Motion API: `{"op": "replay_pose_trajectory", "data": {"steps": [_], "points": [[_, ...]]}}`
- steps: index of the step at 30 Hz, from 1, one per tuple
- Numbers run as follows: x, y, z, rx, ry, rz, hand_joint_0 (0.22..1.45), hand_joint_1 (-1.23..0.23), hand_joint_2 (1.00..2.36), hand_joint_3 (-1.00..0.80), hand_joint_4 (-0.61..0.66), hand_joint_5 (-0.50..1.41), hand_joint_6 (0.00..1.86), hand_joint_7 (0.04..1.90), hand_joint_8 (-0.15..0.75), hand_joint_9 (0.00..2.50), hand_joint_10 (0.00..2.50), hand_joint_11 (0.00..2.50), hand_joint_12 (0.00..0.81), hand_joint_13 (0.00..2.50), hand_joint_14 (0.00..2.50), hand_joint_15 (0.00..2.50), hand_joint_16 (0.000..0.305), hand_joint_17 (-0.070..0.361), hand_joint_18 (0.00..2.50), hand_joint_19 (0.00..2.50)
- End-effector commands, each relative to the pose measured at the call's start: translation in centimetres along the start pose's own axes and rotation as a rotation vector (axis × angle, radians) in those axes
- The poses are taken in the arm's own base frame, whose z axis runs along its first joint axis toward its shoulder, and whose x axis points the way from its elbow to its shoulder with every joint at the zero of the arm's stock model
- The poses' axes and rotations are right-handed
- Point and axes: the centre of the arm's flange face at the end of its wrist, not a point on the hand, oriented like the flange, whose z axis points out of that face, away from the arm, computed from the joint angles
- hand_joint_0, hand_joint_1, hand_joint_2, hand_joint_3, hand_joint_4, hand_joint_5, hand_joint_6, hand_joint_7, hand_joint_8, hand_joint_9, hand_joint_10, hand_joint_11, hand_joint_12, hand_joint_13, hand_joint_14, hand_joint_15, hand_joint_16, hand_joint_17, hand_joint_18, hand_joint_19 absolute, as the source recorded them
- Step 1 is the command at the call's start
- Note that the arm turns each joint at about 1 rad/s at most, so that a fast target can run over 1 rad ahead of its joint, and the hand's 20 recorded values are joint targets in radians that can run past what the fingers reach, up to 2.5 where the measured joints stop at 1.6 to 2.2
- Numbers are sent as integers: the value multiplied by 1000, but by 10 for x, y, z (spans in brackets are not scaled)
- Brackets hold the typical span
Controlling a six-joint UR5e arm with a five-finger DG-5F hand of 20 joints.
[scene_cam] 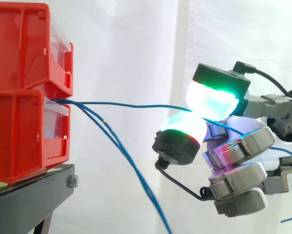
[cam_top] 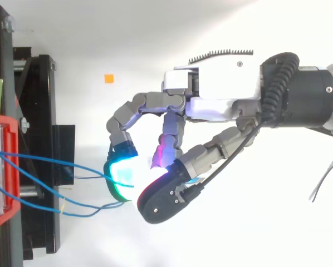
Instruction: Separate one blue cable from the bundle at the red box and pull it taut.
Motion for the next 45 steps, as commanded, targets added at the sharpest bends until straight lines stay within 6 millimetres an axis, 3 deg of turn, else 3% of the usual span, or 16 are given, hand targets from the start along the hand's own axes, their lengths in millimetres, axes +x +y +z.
{"op": "replay_pose_trajectory", "data": {"steps": [1,7,8,11,17,27,45], "points": [[-1,1,1,-9,-9,-1,628,-741,1015,-63,-23,-135,898,1250,330,1557,9,1765,393,1209,206,1704,50,113,1106,1234],[3,2,3,-22,-5,-6,631,-743,1015,-63,-19,-135,897,1254,331,1571,30,1933,399,1071,1112,1541,46,104,1238,1557],[3,3,2,-24,-4,-6,631,-743,1015,-63,-18,-135,898,1244,330,1568,44,1935,407,1067,1153,1538,47,105,1250,1570],[4,2,3,-22,-3,-6,633,-744,1016,-61,-14,-135,897,1251,326,1543,288,1902,409,1011,1582,1498,46,103,1322,1699],[5,1,3,-17,-2,-7,635,-745,1017,-61,-13,-135,897,1241,322,1492,661,1908,415,940,2044,1494,46,103,1395,1834],[5,1,3,-17,-4,-7,639,-746,1017,-59,-12,-135,896,1251,330,1460,867,1878,411,908,2203,1521,44,99,1414,1870],[5,2,2,-19,-3,-7,643,-748,1018,-56,-10,-136,895,1271,324,1443,922,1859,403,898,2224,1539,42,95,1410,1839]]}}
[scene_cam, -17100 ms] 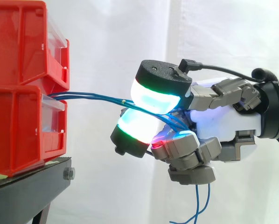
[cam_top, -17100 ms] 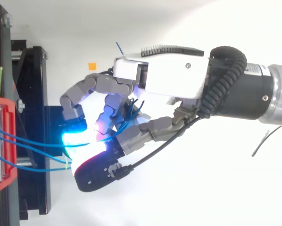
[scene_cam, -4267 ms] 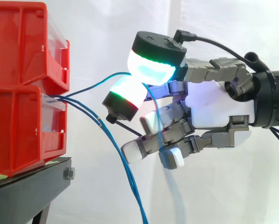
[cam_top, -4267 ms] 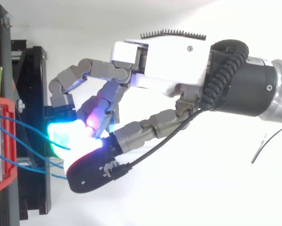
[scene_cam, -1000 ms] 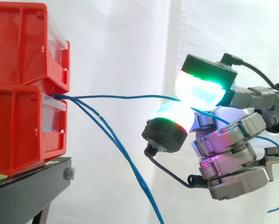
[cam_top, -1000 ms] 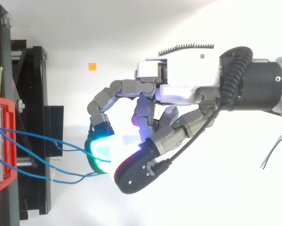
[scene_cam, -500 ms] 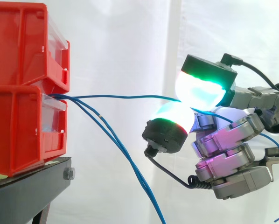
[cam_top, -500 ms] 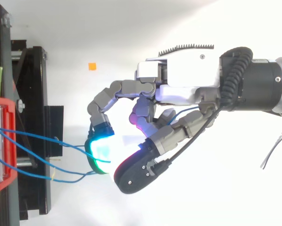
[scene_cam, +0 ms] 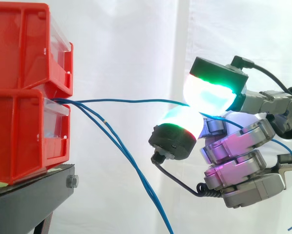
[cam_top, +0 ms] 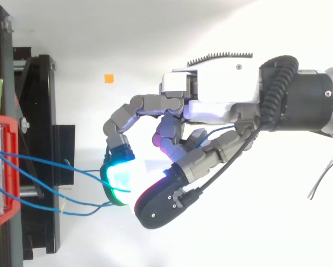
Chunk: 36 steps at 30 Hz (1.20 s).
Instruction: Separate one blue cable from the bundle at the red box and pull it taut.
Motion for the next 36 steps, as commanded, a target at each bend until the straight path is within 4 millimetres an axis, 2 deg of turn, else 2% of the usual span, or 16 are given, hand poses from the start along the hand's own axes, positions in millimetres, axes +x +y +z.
{"op": "replay_pose_trajectory", "data": {"steps": [1,36], "points": [[0,-1,0,2,1,0,643,-748,1018,-55,-9,-136,895,1271,319,1443,921,1861,403,898,2215,1559,43,96,1410,1836],[0,0,0,1,1,0,642,-744,1019,-58,-7,-138,897,1274,321,1436,824,1906,402,911,2124,1550,42,95,1370,1800]]}}
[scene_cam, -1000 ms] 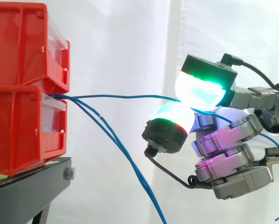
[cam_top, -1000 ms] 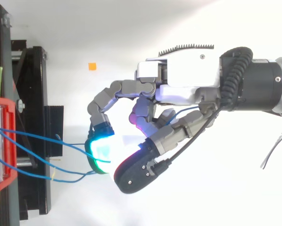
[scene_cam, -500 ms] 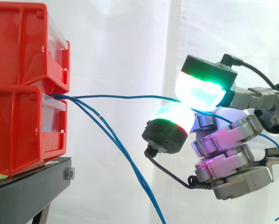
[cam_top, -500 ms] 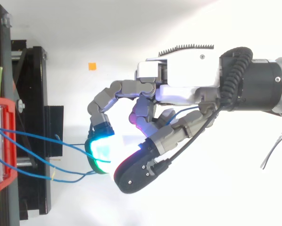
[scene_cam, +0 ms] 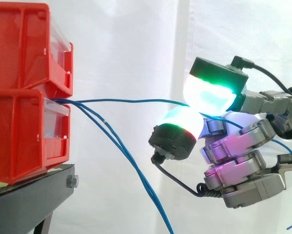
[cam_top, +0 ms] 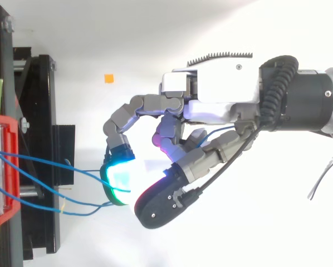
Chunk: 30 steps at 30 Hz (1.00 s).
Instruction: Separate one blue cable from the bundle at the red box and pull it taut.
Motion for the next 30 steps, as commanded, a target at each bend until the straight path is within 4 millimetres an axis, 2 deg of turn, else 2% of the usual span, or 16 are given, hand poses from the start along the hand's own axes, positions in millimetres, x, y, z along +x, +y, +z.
{"op": "replay_pose_trajectory", "data": {"steps": [1,30], "points": [[0,0,0,0,0,0,644,-744,1018,-63,-7,-138,897,1273,319,1434,829,1873,406,912,2120,1558,42,94,1369,1805],[1,0,0,0,1,0,642,-745,1017,-61,-7,-138,898,1255,322,1431,728,1896,409,915,2043,1531,43,97,1347,1773]]}}
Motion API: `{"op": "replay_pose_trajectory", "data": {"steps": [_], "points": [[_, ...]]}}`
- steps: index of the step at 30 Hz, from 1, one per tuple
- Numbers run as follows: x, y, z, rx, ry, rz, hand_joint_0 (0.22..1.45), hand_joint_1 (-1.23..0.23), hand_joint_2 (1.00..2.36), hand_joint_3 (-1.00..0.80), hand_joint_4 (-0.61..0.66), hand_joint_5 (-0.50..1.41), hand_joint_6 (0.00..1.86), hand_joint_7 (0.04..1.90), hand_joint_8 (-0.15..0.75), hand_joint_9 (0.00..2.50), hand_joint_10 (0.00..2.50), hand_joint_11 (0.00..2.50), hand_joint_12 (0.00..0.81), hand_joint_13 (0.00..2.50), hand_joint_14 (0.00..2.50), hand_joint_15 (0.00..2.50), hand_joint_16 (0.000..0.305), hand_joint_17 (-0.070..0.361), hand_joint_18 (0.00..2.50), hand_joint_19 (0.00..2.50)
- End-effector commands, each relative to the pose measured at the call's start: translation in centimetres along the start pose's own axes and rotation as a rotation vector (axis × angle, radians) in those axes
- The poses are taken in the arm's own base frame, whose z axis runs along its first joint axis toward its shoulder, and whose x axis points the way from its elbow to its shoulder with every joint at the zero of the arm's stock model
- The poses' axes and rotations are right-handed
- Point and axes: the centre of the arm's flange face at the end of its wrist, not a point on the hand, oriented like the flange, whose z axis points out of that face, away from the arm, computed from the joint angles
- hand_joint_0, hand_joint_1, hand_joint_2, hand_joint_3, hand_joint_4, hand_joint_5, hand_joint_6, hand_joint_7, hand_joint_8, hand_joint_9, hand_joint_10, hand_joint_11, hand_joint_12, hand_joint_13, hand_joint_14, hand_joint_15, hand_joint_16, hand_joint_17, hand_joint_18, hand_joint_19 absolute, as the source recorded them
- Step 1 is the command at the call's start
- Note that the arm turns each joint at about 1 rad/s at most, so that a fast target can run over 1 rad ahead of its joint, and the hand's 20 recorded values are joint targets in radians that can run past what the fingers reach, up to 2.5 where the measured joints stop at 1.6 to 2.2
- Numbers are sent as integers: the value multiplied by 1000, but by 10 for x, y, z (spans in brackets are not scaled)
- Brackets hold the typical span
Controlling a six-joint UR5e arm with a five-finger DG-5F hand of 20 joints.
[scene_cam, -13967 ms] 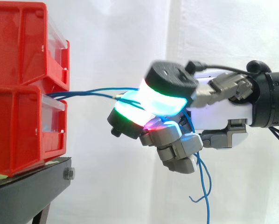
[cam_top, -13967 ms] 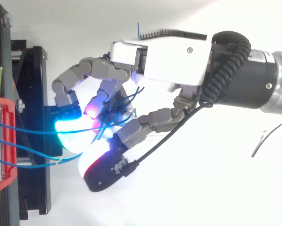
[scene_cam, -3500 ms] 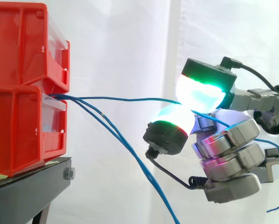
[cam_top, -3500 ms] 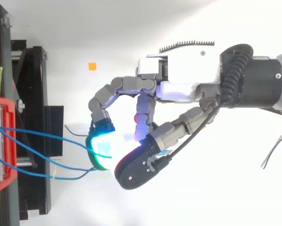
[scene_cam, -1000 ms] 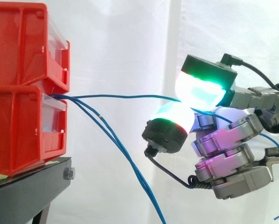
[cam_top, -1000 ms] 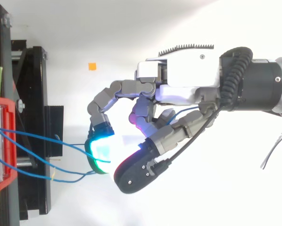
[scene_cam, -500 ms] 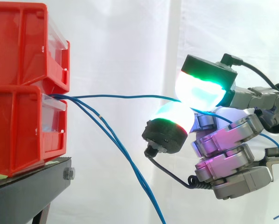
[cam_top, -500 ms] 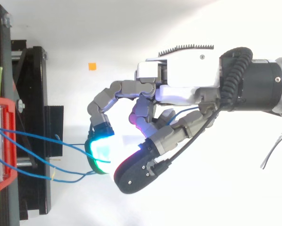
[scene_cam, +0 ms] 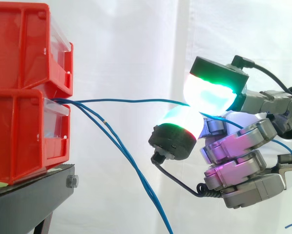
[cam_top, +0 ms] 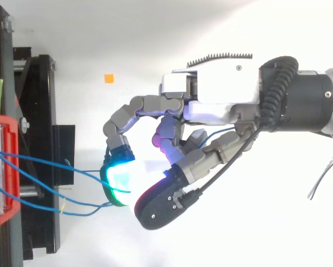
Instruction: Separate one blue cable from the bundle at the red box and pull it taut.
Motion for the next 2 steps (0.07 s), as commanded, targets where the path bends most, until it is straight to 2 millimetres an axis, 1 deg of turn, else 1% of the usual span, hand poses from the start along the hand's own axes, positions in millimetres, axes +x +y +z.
{"op": "replay_pose_trajectory", "data": {"steps": [1,2], "points": [[0,0,0,0,1,0,642,-745,1017,-61,-8,-138,898,1254,322,1432,725,1895,408,914,2044,1522,43,97,1347,1772],[0,0,0,0,1,0,642,-745,1019,-62,-8,-138,898,1255,322,1433,723,1880,405,912,2030,1549,43,97,1347,1775]]}}
